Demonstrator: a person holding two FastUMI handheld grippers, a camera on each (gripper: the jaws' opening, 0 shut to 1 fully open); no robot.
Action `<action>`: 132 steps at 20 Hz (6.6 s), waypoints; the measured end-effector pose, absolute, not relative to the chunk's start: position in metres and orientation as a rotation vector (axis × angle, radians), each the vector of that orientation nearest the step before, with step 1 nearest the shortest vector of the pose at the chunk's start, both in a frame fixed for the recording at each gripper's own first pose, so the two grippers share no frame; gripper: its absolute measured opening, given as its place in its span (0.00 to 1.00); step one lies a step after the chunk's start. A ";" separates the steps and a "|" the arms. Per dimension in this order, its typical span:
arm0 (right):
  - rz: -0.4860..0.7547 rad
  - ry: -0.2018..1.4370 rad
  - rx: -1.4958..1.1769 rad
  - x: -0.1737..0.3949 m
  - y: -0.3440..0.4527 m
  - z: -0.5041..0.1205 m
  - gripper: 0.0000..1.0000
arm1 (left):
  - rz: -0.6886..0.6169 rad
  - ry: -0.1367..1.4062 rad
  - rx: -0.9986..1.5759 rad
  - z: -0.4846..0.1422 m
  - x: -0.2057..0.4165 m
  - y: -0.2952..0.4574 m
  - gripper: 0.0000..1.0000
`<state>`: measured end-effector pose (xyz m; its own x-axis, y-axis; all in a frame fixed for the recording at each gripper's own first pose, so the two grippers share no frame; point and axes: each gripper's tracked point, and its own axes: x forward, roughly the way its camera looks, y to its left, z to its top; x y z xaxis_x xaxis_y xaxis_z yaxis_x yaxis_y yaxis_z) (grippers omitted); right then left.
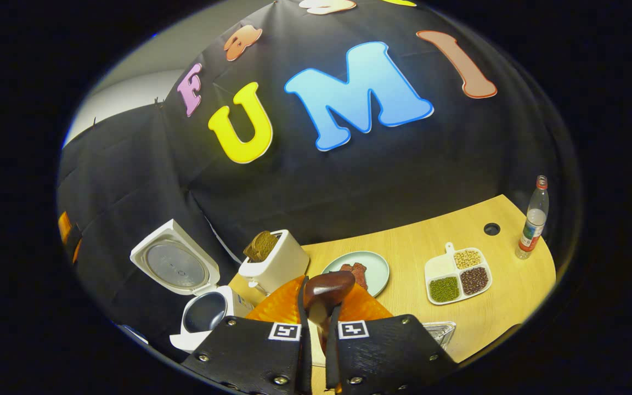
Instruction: Close the left gripper, press the button to open the rice cooker; take a wooden spoon from the chopstick holder with the right hand, scoop a spoonful of rice and pour it into the rice cooker, then put the wooden spoon back into the chopstick holder.
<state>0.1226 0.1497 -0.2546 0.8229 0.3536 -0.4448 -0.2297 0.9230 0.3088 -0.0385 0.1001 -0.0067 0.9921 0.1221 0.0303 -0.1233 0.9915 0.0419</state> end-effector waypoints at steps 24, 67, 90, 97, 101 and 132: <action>0.329 0.658 0.365 0.140 0.203 -0.343 0.11 | 0.208 0.005 0.071 -0.004 -0.042 0.109 0.95; 0.752 0.555 0.598 0.129 0.390 -0.180 0.10 | 0.227 -0.034 0.072 0.002 -0.043 0.117 0.95; 0.908 0.508 0.157 0.109 0.490 -0.188 0.10 | 0.202 -0.045 0.058 0.002 -0.042 0.118 0.97; 0.937 0.469 0.074 0.106 0.499 -0.186 0.10 | 0.220 -0.030 0.052 0.000 -0.045 0.120 0.92; 0.972 0.434 -0.007 0.101 0.505 -0.187 0.10 | 0.237 -0.030 0.042 -0.002 -0.047 0.121 0.97; 1.052 0.306 -0.289 0.084 0.534 -0.162 0.10 | 0.277 -0.049 0.027 0.001 -0.050 0.129 0.97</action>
<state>0.0837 0.5342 -0.1624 0.4614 0.8012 -0.3811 -0.8805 0.4661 -0.0863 -0.0495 0.1294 0.0006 0.9606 0.2730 0.0521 -0.2743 0.9614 0.0204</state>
